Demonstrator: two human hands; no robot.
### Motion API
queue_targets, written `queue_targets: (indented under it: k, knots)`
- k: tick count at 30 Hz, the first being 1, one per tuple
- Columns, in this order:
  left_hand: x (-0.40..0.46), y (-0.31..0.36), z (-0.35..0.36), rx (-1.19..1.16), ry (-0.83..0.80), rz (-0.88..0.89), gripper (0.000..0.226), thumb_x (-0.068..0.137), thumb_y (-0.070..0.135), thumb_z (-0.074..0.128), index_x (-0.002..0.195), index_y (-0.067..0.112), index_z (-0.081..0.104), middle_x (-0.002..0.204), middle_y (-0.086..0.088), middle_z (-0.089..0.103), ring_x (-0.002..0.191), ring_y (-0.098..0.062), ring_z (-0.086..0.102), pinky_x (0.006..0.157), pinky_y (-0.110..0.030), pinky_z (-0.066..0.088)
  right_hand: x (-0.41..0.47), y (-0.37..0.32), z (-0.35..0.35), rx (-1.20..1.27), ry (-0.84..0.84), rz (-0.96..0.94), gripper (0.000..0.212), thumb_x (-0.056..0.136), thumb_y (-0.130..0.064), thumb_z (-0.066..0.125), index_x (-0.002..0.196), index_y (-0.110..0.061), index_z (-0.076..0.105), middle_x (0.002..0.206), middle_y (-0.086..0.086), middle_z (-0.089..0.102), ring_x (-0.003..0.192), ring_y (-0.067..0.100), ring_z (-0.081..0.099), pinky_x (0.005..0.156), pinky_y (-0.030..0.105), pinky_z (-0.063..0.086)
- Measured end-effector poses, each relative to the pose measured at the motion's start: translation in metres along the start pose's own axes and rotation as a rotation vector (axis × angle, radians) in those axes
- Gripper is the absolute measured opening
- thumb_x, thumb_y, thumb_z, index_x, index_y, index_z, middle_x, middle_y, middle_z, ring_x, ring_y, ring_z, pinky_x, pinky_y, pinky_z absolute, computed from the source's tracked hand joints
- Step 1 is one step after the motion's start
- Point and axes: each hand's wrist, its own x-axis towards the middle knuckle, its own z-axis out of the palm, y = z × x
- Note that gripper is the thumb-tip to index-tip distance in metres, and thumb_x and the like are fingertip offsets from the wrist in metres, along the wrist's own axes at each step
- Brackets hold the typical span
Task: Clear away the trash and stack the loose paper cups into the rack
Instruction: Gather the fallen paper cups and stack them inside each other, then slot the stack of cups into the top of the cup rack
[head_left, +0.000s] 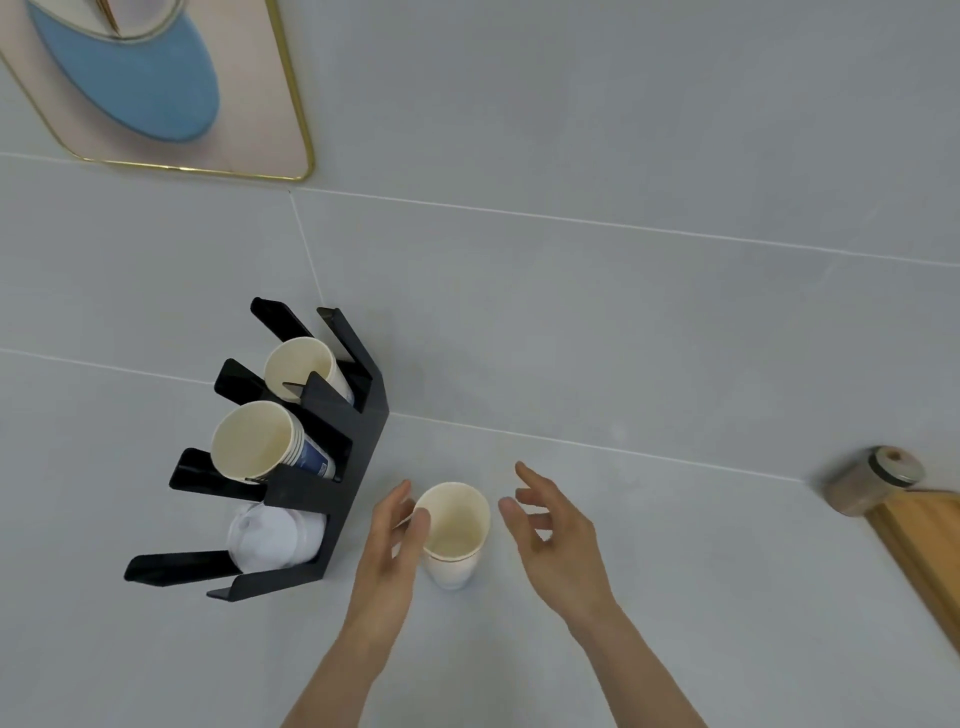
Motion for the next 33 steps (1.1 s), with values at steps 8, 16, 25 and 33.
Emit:
queue_targets:
  k: [8, 16, 25, 33]
  knots:
    - [-0.003, 0.007, 0.005, -0.036, 0.155, -0.111, 0.018, 0.095, 0.019, 0.066, 0.109, 0.030, 0.066, 0.107, 0.017, 0.065, 0.102, -0.006, 0.062, 0.083, -0.039, 0.054, 0.014, 0.001, 0.026, 0.184, -0.100, 0.288, 0.029, 0.094, -0.013, 0.065, 0.106, -0.038, 0.075, 0.110, 0.006, 0.075, 0.100, 0.025, 0.073, 0.064, 0.030, 0.063]
    - [-0.003, 0.013, -0.002, -0.127, 0.177, -0.256, 0.020, 0.087, 0.020, 0.075, 0.104, 0.025, 0.066, 0.102, 0.003, 0.066, 0.093, -0.025, 0.068, 0.068, -0.035, 0.058, 0.010, -0.006, 0.019, 0.269, -0.104, 0.398, 0.023, 0.093, -0.009, 0.068, 0.108, -0.024, 0.078, 0.103, 0.012, 0.075, 0.094, 0.038, 0.076, 0.071, 0.042, 0.067]
    - [0.004, 0.055, -0.016, -0.149, 0.123, -0.215, 0.020, 0.088, 0.019, 0.075, 0.105, 0.017, 0.065, 0.105, -0.009, 0.070, 0.087, -0.028, 0.069, 0.073, -0.037, 0.062, 0.006, -0.053, 0.014, 0.247, -0.050, 0.322, 0.022, 0.090, -0.010, 0.065, 0.099, -0.026, 0.078, 0.098, 0.012, 0.076, 0.075, 0.027, 0.072, 0.069, 0.037, 0.065]
    - [0.030, 0.176, -0.071, -0.260, 0.037, -0.013, 0.022, 0.095, 0.023, 0.064, 0.114, 0.011, 0.066, 0.106, -0.012, 0.071, 0.082, -0.025, 0.071, 0.076, -0.037, 0.064, 0.032, -0.186, 0.018, 0.252, 0.025, 0.028, 0.014, 0.091, -0.016, 0.070, 0.101, -0.022, 0.078, 0.093, 0.013, 0.075, 0.068, 0.023, 0.070, 0.073, 0.042, 0.066]
